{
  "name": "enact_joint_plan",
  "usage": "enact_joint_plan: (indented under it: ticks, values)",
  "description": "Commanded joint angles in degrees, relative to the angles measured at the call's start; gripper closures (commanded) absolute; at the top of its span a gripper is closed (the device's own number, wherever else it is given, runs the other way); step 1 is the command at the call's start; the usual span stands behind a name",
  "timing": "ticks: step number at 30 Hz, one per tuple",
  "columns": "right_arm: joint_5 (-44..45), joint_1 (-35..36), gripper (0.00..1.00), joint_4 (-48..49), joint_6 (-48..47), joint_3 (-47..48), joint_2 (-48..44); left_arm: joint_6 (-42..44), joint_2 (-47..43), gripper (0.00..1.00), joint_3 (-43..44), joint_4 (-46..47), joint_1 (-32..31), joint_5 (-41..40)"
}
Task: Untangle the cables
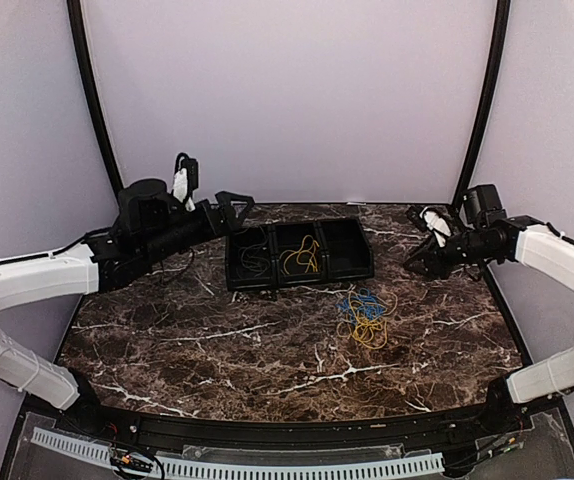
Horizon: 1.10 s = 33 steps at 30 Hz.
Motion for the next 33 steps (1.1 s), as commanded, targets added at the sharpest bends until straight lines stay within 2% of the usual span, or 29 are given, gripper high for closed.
enact_joint_plan:
  ticks: [1, 2, 4, 6, 9, 12, 18, 21, 25, 28, 31, 33]
  values:
    - [1.58, -0.28, 0.59, -3.79, -2.13, -1.65, 3.39, 7.53, -6.04, 0.01, -10.49, -5.97, -0.40, -23.81]
    - [1.50, -0.28, 0.59, -4.10, -2.22, -1.74, 4.45, 7.98, -5.78, 0.01, -10.85, -9.27, -0.41, -28.61]
    - [1.00, -0.28, 0.59, -4.68, -2.90, -1.62, 6.88, 10.03, -3.85, 0.01, -9.82, -15.02, -0.36, -31.61]
    - [1.29, -0.28, 0.59, -4.71, -2.74, -1.36, 9.61, 12.99, -0.98, 0.01, -7.87, -18.59, -0.37, -32.14]
    - [1.65, -0.28, 0.58, -4.99, -1.77, 0.27, 14.15, 13.11, 0.24, 0.01, -8.04, -19.39, -0.35, -33.16]
    - [-0.28, -0.28, 0.58, -5.61, -1.45, 2.15, 18.56, 14.71, -3.84, 0.03, -12.15, -14.29, -0.40, -28.91]
    - [-2.73, -0.19, 0.59, -6.24, -0.82, 5.97, 24.70, 14.97, -7.85, 0.17, -14.58, -10.64, -0.41, -15.70]
    - [-4.31, -0.20, 0.73, -6.52, -0.54, 7.26, 25.98, 14.08, -7.13, 0.23, -13.77, -11.70, -0.49, -10.70]
    - [-5.18, -0.23, 1.00, -7.37, -0.83, 7.93, 25.74, 14.46, -5.67, 0.28, -13.17, -10.62, -1.08, -5.37]
    - [-6.92, -0.19, 1.00, -9.70, -2.04, 8.49, 22.47, 20.13, -5.44, 0.32, -13.80, -5.47, -4.15, -0.01]
    - [-10.12, -0.12, 1.00, -13.27, -3.76, 9.53, 16.70, 27.11, -4.05, 0.30, -13.36, 1.05, -12.41, -3.17]
    - [-13.10, 0.17, 1.00, -16.04, -4.87, 10.92, 12.68, 28.77, -1.26, 0.28, -11.76, 2.83, -14.69, -3.99]
